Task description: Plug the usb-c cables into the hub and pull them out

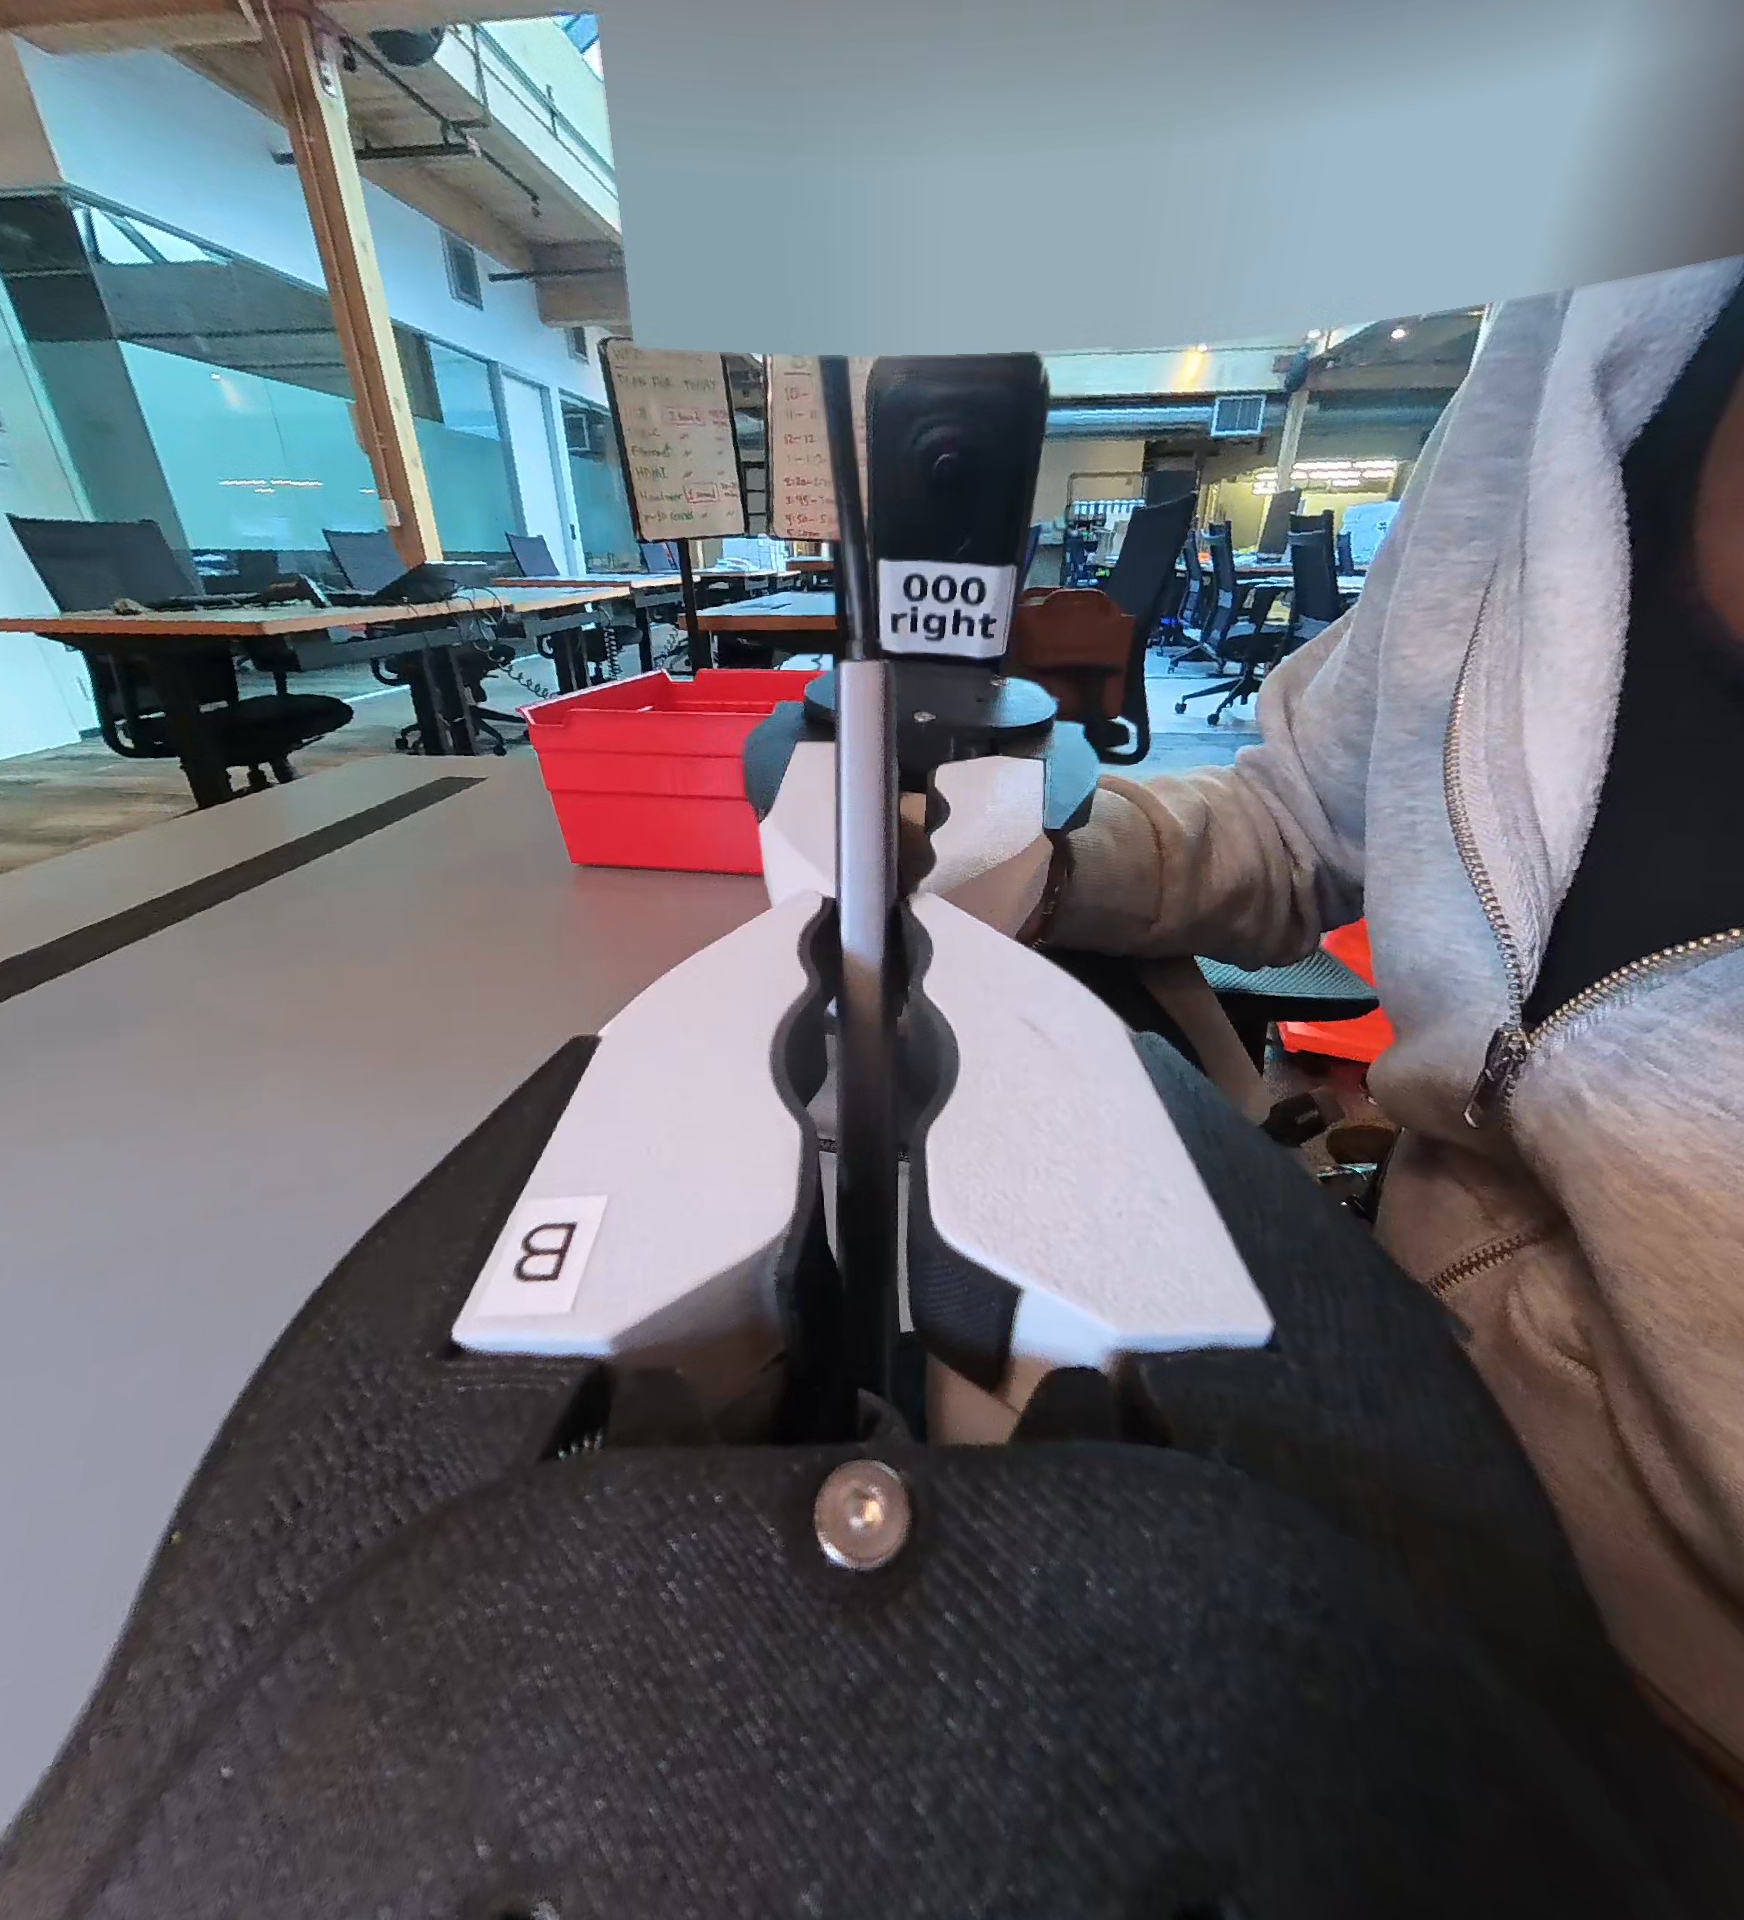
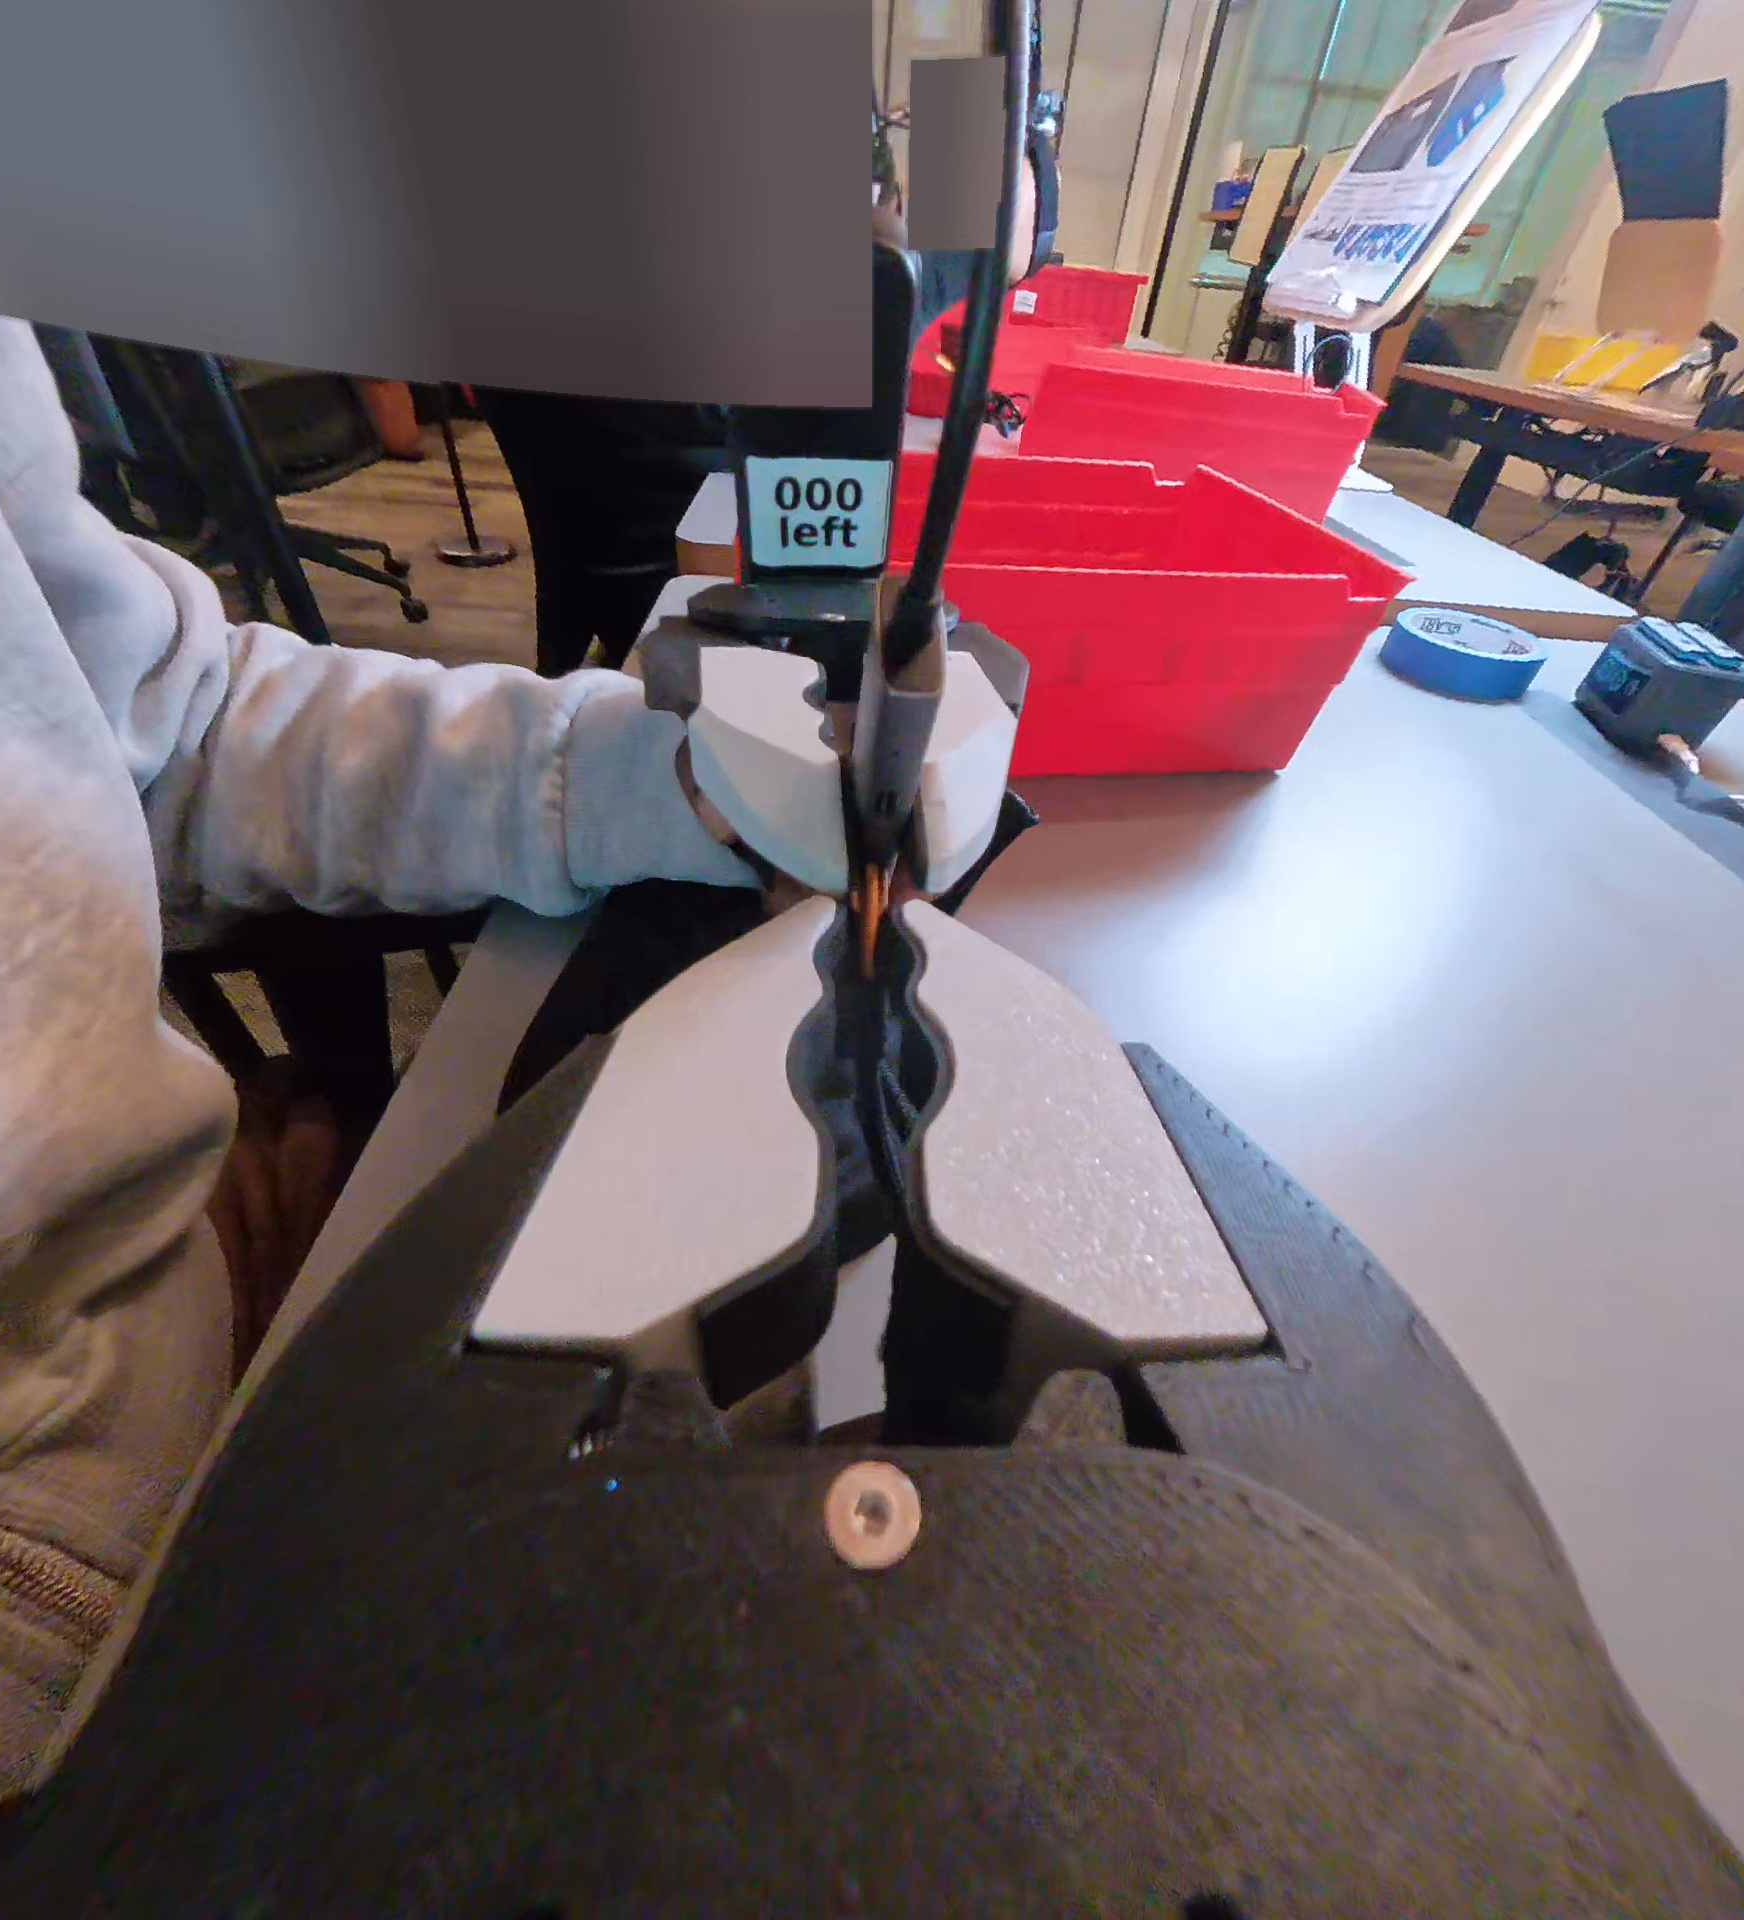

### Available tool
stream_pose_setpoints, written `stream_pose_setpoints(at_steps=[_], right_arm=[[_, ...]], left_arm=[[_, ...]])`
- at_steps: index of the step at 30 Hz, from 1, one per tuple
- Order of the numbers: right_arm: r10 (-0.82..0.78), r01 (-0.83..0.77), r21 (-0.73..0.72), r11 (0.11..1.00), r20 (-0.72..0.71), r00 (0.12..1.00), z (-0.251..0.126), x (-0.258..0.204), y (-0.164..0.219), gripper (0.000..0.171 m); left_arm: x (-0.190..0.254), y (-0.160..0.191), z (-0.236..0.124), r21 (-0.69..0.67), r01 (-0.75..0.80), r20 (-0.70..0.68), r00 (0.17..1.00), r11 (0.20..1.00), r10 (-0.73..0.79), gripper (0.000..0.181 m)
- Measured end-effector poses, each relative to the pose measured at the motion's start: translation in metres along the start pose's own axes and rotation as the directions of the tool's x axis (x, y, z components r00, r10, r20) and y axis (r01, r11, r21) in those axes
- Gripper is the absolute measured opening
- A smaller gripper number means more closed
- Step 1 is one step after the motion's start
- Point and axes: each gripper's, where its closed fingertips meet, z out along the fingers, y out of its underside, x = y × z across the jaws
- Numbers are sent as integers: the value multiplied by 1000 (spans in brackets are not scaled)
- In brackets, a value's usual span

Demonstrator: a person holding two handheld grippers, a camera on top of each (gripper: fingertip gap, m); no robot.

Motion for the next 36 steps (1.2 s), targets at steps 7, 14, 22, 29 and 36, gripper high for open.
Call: stream_pose_setpoints(at_steps=[7, 14, 22, 29, 36], right_arm=[[-5, 5, -37, 999, 8, 1000, 0, -3, 3, 5], [52, -51, -13, 999, 29, 998, -1, -1, 0, 6], [1, 7, -74, 997, 102, 995, -6, -7, 8, 6], [-28, 33, -76, 997, 61, 998, -10, -8, 16, 6], [-10, 17, -106, 994, 68, 998, -20, -18, 28, 7]], left_arm=[[0, -5, -5, 42, -69, 56, 996, 997, 66, 18], [1, 1, -3, -6, -10, 7, 1000, 1000, 10, 11], [9, 11, -2, -52, 48, -45, 998, 997, -51, 9], [9, 20, 1, -102, 34, -36, 999, 994, -38, 9], [21, 33, 9, -201, -18, -91, 996, 979, 0, 9]])
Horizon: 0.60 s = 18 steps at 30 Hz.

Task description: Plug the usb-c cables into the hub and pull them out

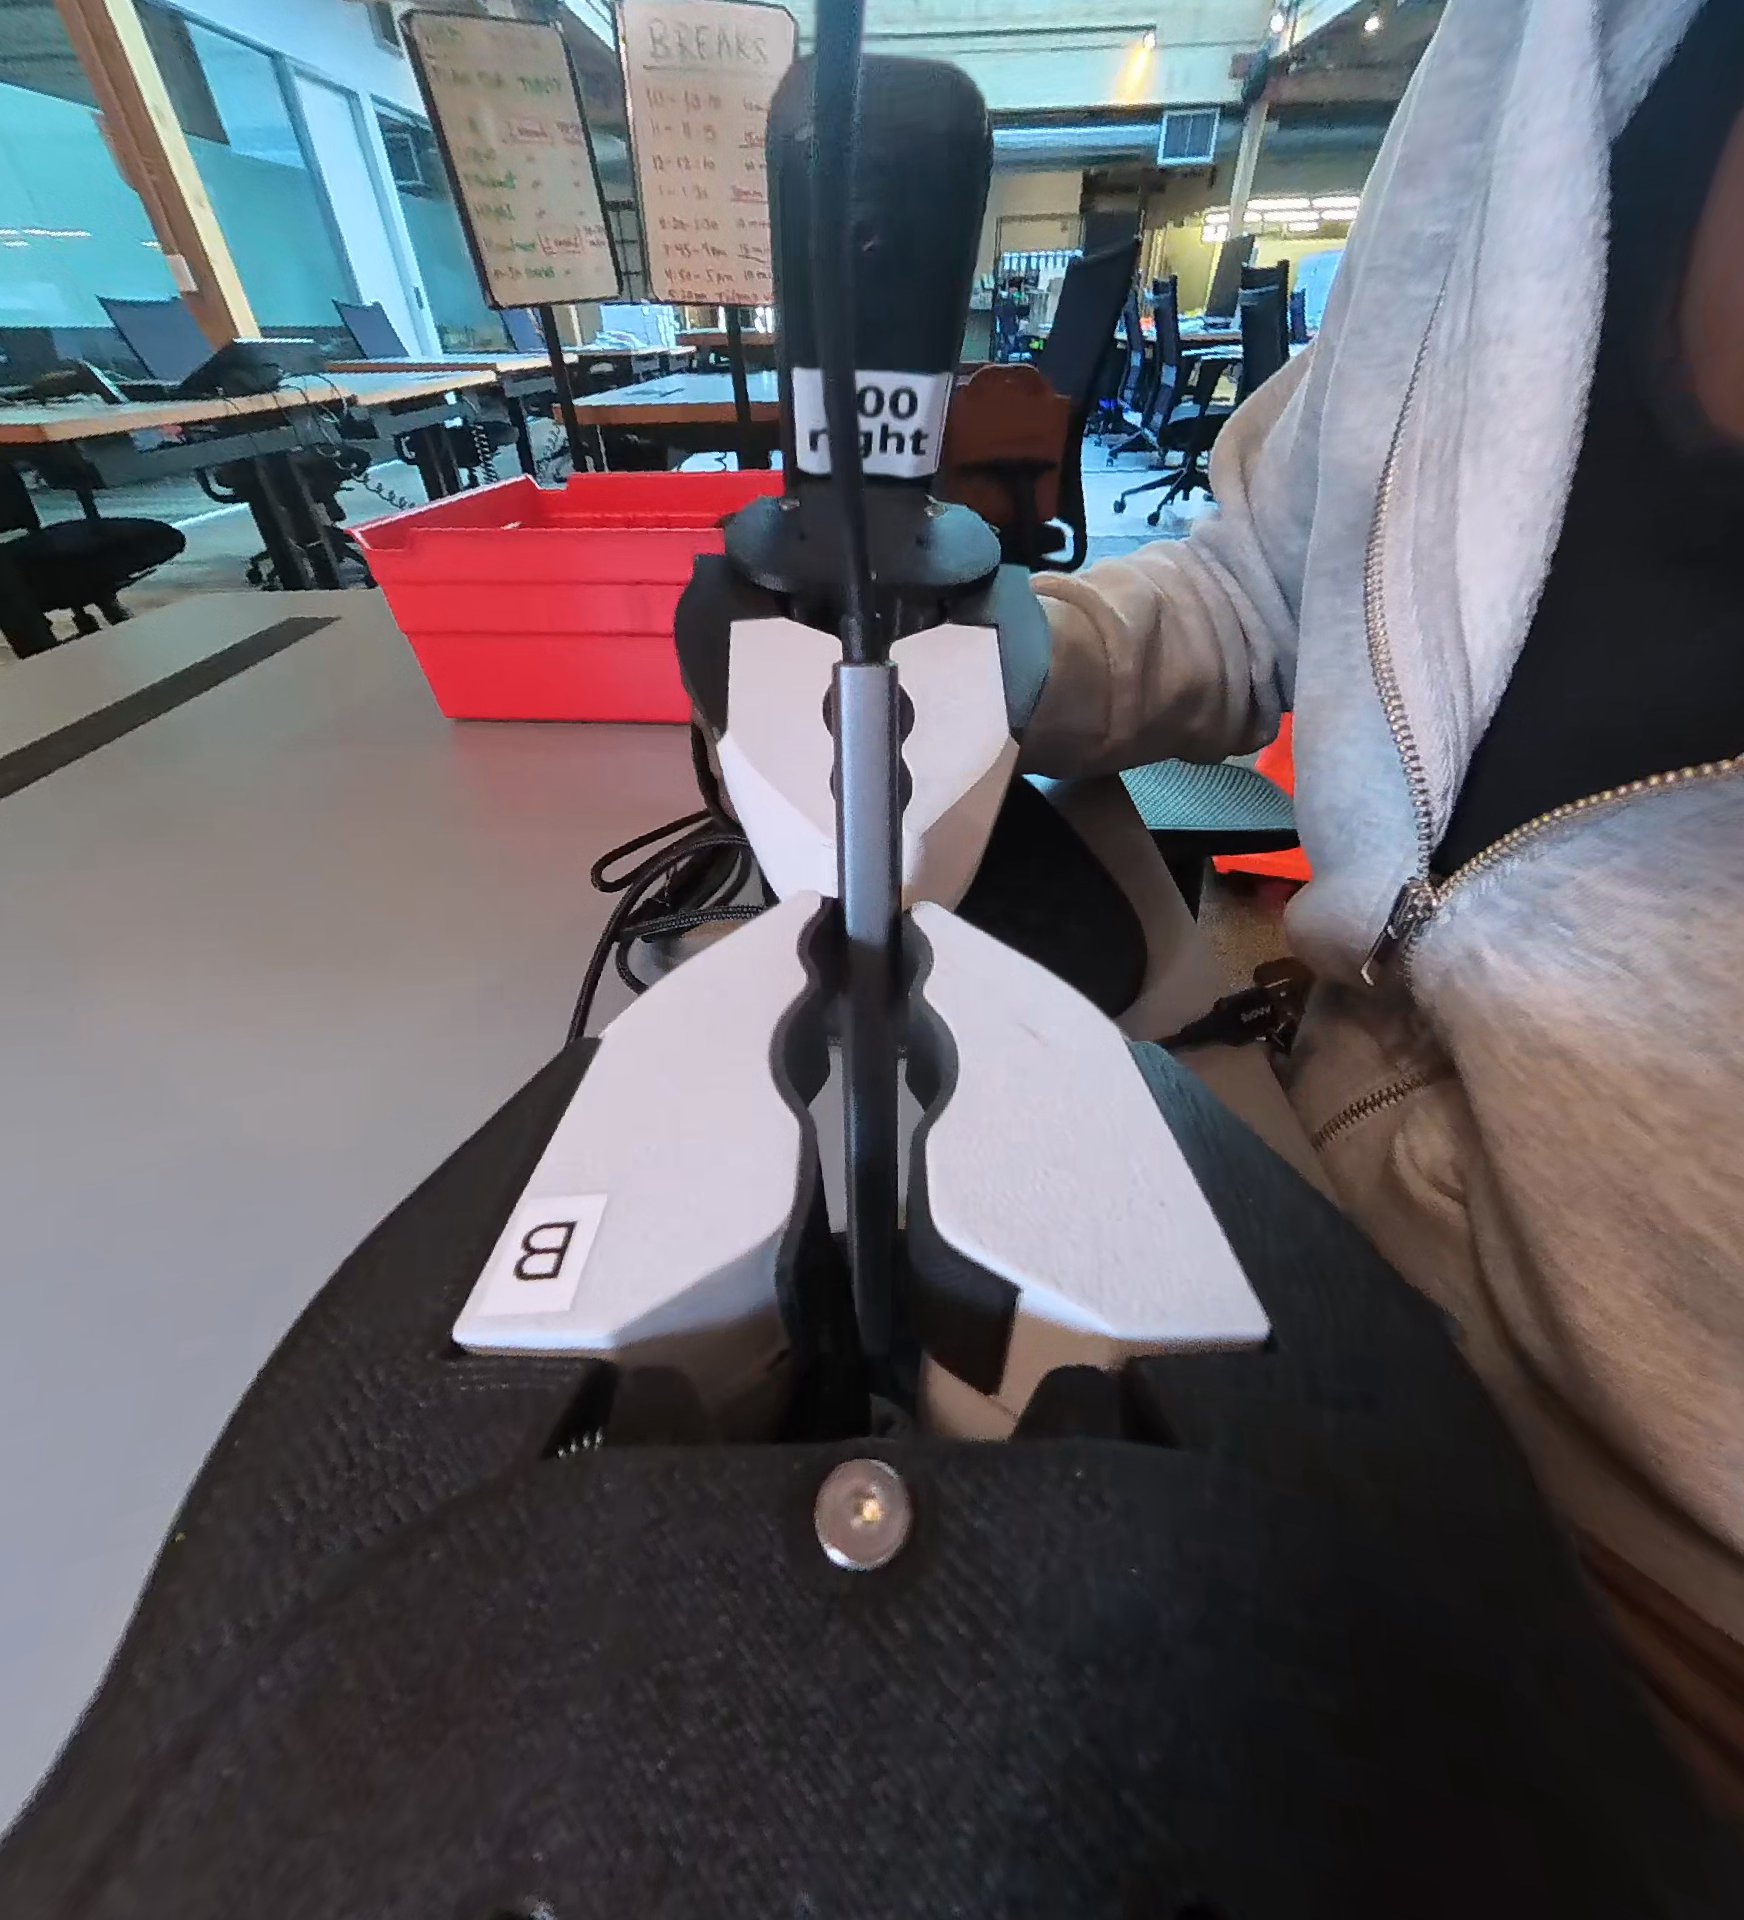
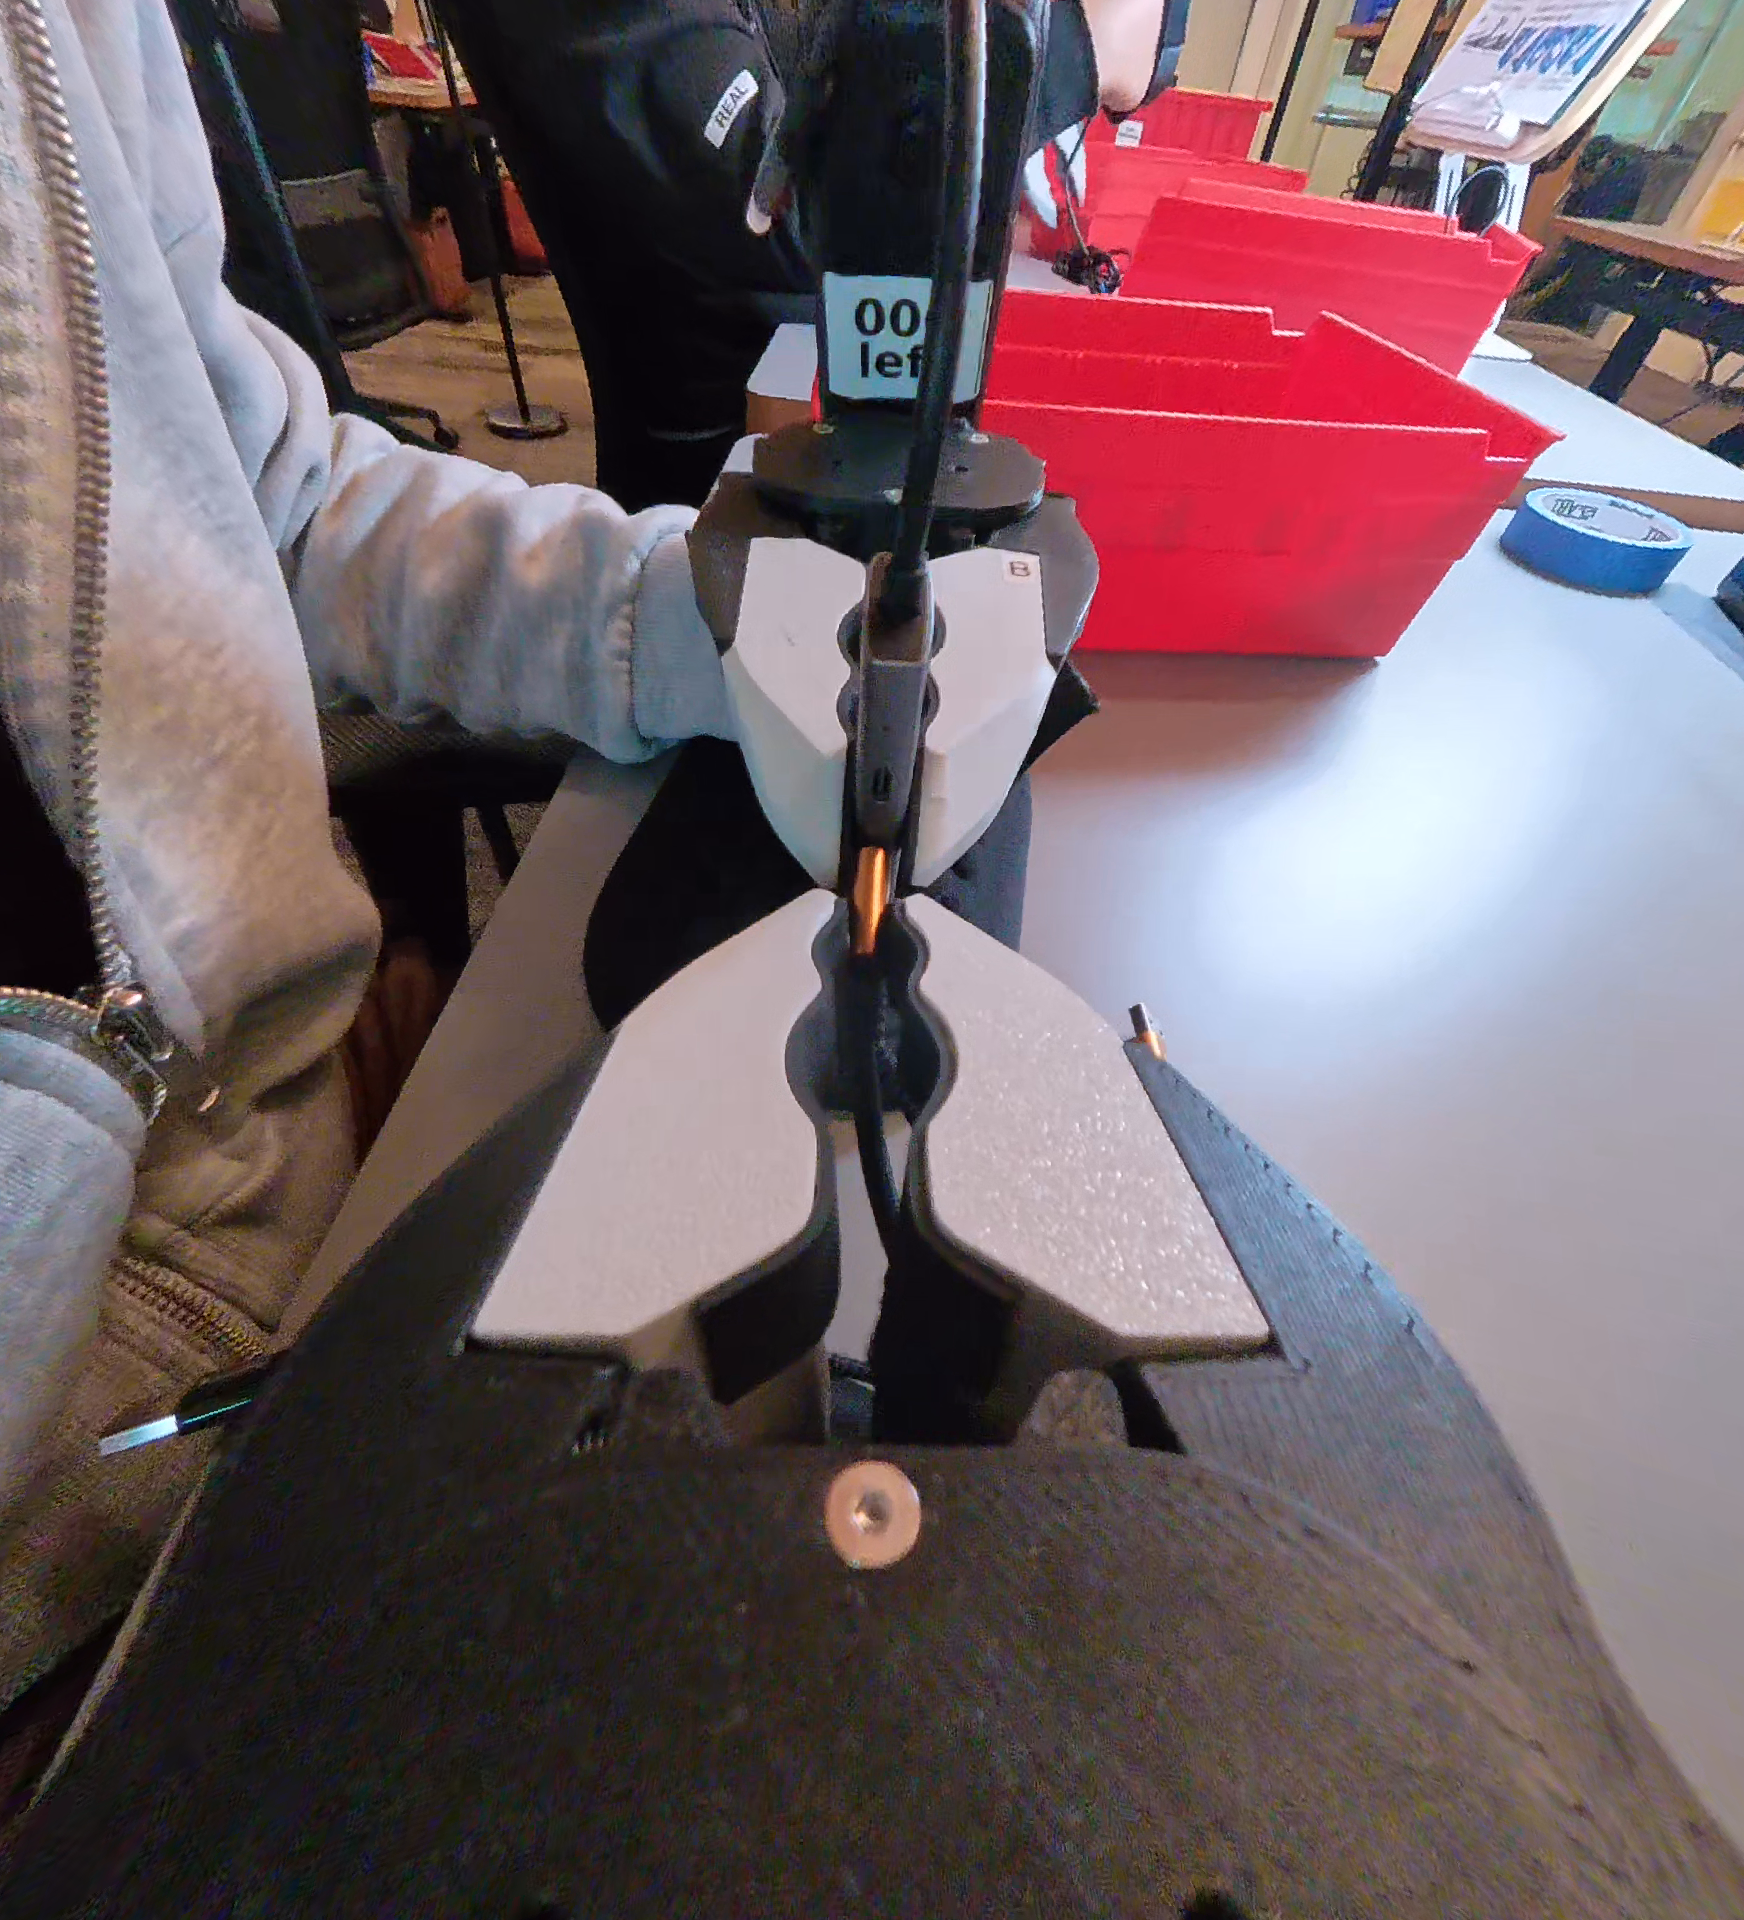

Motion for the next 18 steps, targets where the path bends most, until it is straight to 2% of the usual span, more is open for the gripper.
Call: stream_pose_setpoints(at_steps=[5, 10, 14, 18], right_arm=[[-42, 42, -24, 999, -24, 999, -2, -2, 1, 6], [2, -2, 38, 999, 8, 1000, -5, -7, 0, 7], [-25, 25, 9, 1000, 10, 1000, -5, -9, 1, 7], [-9, 9, 58, 998, -3, 1000, 0, -4, -8, 6]], left_arm=[[2, 2, 2, -13, -24, -1, 1000, 1000, 24, 9], [6, 2, 3, -24, -98, 16, 995, 995, 99, 10], [8, 3, 4, -47, -131, 35, 990, 990, 133, 11], [4, -6, -2, 25, -112, 58, 992, 993, 110, 10]])
